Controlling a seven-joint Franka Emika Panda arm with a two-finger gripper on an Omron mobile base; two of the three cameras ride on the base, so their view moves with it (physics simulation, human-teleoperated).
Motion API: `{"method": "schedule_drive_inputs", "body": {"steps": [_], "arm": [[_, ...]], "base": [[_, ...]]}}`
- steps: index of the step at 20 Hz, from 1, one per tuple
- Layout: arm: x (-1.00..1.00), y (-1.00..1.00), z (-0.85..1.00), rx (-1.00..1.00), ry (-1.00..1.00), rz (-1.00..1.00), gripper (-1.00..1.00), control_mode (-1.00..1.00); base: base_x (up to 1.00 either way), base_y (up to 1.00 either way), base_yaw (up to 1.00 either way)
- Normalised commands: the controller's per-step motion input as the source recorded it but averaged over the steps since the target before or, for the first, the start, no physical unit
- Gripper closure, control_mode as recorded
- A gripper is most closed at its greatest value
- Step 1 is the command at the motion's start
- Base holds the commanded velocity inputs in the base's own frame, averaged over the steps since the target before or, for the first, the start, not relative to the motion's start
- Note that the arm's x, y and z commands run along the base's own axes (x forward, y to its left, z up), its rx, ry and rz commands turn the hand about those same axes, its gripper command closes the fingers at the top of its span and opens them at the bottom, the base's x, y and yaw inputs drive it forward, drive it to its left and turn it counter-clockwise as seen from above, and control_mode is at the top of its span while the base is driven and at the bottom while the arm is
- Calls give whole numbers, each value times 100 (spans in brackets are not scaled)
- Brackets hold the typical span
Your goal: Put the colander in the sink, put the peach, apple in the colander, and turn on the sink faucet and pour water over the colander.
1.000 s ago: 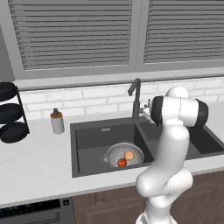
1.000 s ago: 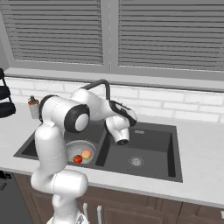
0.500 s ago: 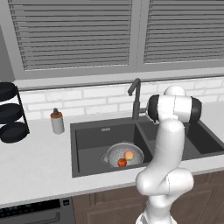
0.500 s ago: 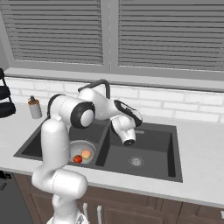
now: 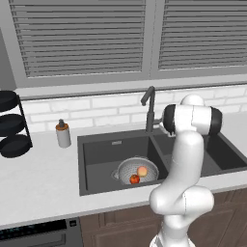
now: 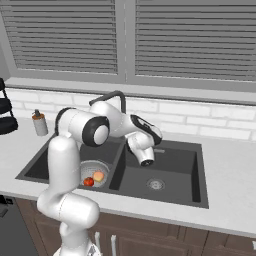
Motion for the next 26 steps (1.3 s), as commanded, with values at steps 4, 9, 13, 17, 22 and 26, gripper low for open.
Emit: {"method": "schedule_drive_inputs", "body": {"steps": [4, 9, 13, 17, 22, 26], "arm": [[20, 11, 4, 0, 6, -1, -100, -100], [49, 0, 0, 0, 8, -2, -100, -100], [54, 0, 0, 0, 8, -2, -100, -100], [52, 0, -18, 0, 6, -5, -100, -100], [37, -16, -15, 0, 1, -5, 100, -100], [28, -69, 0, 0, 0, -10, 100, -100]], "base": [[0, 0, 0], [0, 0, 0], [0, 0, 0], [0, 0, 0], [0, 0, 0], [0, 0, 0]]}}
